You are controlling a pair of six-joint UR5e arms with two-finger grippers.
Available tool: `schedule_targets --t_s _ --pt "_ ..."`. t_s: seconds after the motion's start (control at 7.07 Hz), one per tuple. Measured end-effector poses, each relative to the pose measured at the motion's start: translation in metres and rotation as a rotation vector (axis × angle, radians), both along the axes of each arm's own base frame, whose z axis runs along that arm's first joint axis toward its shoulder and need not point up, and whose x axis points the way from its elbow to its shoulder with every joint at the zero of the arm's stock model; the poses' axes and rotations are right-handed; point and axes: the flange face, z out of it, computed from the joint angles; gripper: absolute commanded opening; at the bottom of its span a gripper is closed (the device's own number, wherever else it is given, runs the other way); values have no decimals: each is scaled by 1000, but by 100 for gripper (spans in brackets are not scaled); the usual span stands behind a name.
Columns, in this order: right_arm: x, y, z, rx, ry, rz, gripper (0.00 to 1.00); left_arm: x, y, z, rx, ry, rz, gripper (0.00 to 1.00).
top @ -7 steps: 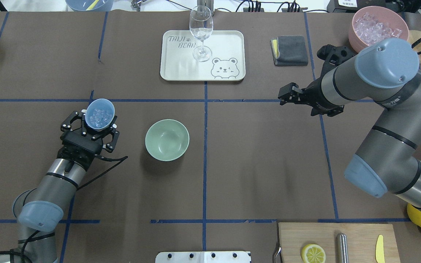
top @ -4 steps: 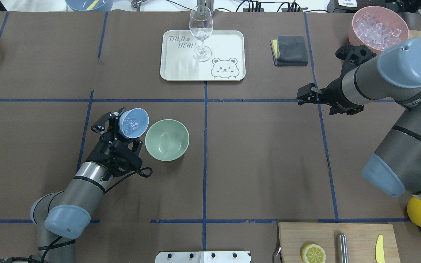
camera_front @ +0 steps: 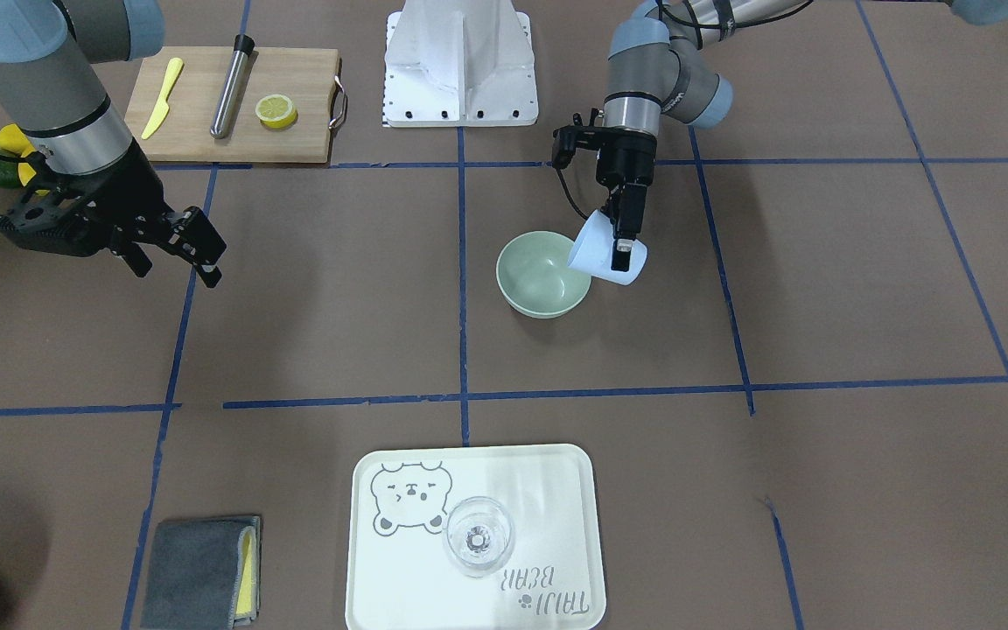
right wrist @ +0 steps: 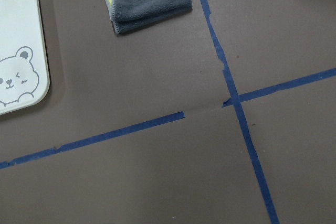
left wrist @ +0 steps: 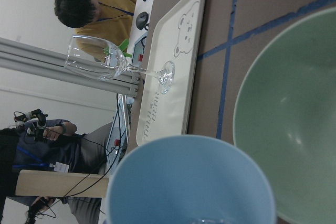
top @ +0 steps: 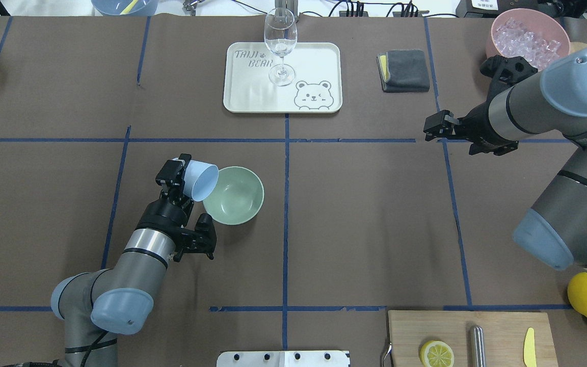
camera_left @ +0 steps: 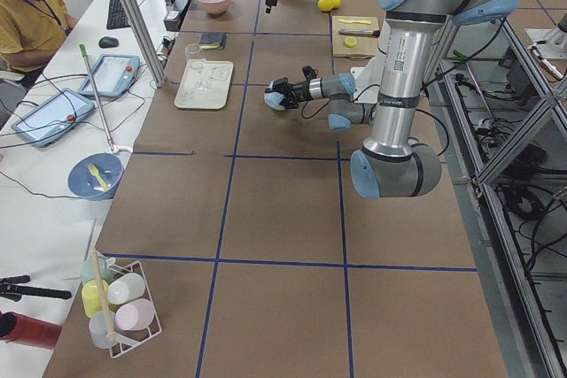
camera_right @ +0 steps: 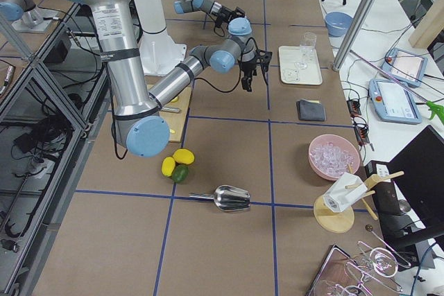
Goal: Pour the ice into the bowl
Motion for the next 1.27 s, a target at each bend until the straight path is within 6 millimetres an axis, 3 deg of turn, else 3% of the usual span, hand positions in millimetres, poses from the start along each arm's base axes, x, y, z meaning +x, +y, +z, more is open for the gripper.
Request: schedule_targets --t_s 0.28,0.71,1.27 --pt "0 -2 0 1 1 2 100 2 -1 -12 89 -252 6 0" --pt "4 -9 8 -15 15 17 100 6 3 -14 138 -440 -30 0" --pt "15 -18 13 -33 9 27 100 2 5 -19 163 -518 -73 0"
